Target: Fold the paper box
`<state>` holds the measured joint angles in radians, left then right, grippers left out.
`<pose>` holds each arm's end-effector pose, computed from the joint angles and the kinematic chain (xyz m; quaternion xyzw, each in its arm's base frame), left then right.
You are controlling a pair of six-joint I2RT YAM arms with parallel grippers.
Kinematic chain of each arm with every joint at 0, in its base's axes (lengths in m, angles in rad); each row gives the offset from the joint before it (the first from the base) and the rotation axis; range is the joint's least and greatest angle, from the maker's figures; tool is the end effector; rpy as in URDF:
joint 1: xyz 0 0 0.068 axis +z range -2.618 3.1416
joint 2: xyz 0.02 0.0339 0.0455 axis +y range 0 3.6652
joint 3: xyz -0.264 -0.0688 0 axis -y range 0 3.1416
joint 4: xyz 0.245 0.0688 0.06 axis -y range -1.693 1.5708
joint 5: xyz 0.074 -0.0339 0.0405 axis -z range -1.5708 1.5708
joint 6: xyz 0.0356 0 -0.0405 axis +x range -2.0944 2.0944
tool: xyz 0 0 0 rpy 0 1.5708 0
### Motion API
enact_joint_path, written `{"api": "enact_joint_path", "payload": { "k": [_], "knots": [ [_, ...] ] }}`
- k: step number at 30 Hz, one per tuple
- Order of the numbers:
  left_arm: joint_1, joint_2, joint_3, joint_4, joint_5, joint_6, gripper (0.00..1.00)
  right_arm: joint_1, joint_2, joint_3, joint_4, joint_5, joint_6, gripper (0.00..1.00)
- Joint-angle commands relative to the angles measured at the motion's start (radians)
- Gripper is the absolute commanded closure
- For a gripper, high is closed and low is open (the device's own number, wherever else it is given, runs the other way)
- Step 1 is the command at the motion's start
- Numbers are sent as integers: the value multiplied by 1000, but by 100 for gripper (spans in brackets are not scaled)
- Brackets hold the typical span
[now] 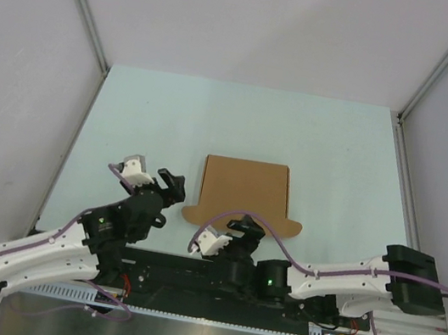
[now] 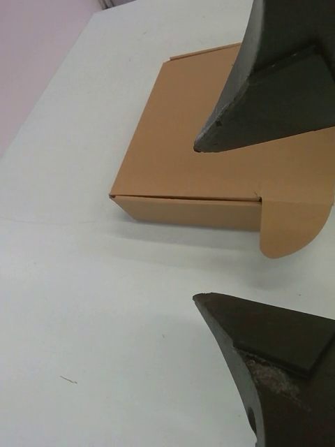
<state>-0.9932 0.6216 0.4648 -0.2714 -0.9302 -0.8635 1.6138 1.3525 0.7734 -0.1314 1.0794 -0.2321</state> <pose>0.1022 -0.1046 0.2487 -0.1933 0.7660 -0.1609 0.5916 0.0198 0.2706 0.2282 -0.4924 0.6414 -0.1320 0.5733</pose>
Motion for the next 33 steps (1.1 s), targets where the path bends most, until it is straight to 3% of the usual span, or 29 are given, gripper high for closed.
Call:
{"api": "enact_joint_path", "payload": {
  "k": [1, 9, 13, 20, 25, 30, 33],
  "knots": [
    [18, -29, -35, -40, 24, -80, 14, 47, 69, -48, 70, 33, -36, 18],
    [25, -80, -67, -86, 44, -112, 14, 129, 223, -78, 93, 119, 68, 16],
    [25, -76, -83, -98, 48, -140, 14, 91, 339, -80, 214, 207, 10, 16],
    [25, -76, -72, -112, 34, -147, 14, -26, 465, -82, 412, 234, -116, 20],
    [25, -72, -63, -104, 25, -138, 14, -87, 458, -82, 512, 202, -205, 34],
    [25, -74, -37, -114, -1, -123, 14, -100, 390, -80, 512, 180, -248, 67],
    [25, -85, -26, -112, -10, -115, 14, -95, 323, -80, 489, 166, -263, 79]
  ]
}}
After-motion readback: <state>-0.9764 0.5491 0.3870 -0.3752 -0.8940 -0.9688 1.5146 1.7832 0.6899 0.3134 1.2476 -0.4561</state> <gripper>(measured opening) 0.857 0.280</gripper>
